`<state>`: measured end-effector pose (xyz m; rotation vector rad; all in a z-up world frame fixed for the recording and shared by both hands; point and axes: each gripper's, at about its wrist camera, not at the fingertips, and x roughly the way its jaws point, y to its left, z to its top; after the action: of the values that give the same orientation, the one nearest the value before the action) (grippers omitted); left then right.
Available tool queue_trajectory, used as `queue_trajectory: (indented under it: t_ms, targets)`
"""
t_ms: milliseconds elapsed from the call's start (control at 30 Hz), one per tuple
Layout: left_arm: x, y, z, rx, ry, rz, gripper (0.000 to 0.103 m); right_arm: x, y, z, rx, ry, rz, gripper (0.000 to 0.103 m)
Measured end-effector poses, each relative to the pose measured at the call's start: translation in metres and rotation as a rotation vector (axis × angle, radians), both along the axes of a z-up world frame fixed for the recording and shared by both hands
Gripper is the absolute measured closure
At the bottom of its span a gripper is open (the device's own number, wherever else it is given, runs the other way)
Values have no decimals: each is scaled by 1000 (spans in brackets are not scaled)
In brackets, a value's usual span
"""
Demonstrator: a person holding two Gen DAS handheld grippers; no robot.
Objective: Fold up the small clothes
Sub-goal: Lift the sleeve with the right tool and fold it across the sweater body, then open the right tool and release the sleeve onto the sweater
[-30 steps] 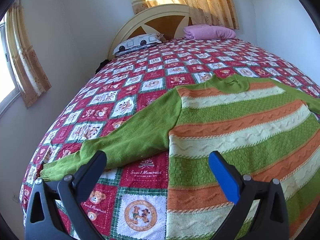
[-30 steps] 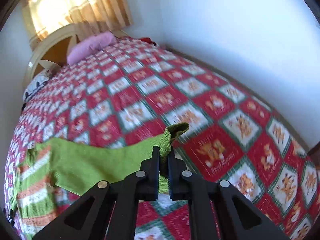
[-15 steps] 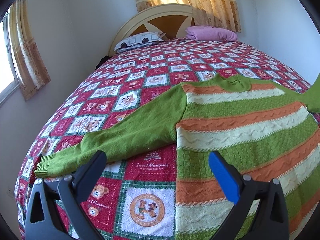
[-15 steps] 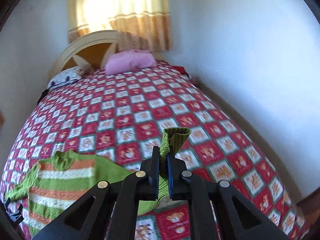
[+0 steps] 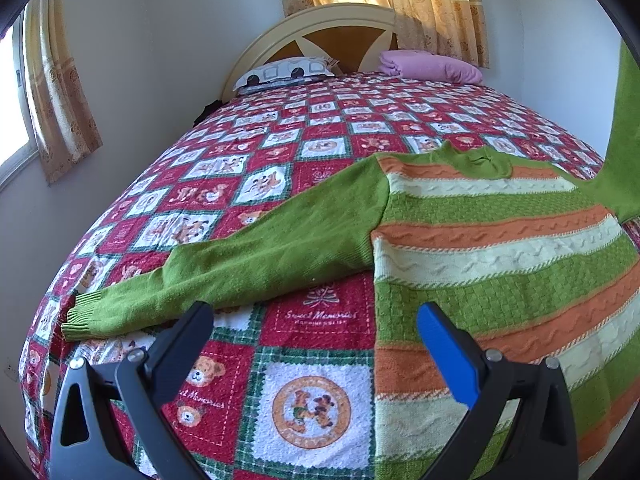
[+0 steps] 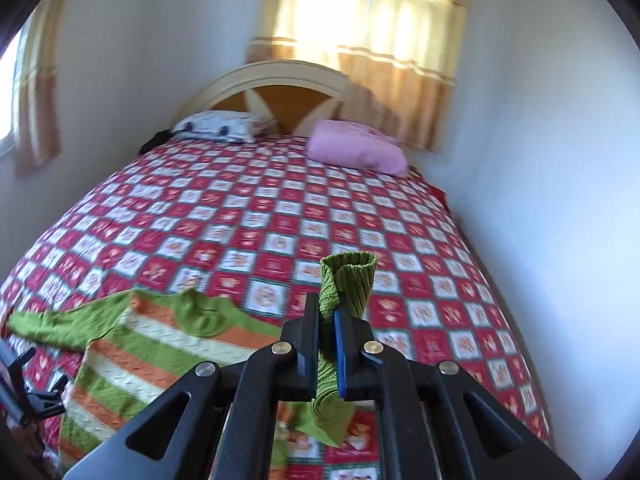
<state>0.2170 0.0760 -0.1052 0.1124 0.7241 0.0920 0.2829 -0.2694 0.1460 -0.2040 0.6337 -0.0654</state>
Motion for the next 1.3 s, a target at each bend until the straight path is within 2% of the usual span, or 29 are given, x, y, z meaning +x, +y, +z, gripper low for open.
queue_trajectory:
  t_ms: [133,300,433,600,633,667,733,833,933,1033,1167,1233,1267,1300]
  targets:
    - [0,8,-3,-11,6,12,0,14,53,-12,-23,25,95,97]
    - [-1,18,-6,-12,15,31,0,37,118,-55,-14,78,212,98]
    - [-2,23,-7,-2,22,37,0,61,173,-122,25,154,296,98]
    - [1,26,-9,5,47,15,0,84,223,-231,121,305,343,96]
    - [1,26,-9,7,48,4,0,87,227,-248,145,343,356,91]
    - [0,26,-7,10,48,-14,0,85,228,-260,164,375,365,81]
    - [-3,23,-3,17,31,-44,0,73,220,-267,183,397,377,65]
    - [0,14,4,9,16,-100,0,52,180,-253,180,379,358,61]
    - [14,-1,11,-32,19,-150,0,34,130,-240,174,352,296,52]
    - [29,-21,15,-44,17,-198,1,18,83,-236,184,343,230,50]
    - [57,-56,10,-50,53,-271,14,-8,43,-244,187,347,171,50]
    - [73,-71,0,-37,72,-279,28,-18,31,-250,202,354,161,50]
    - [83,-77,-7,-39,103,-283,29,-23,26,-255,211,359,157,50]
    - [96,-82,-17,-39,144,-279,37,-27,23,-258,215,362,153,50]
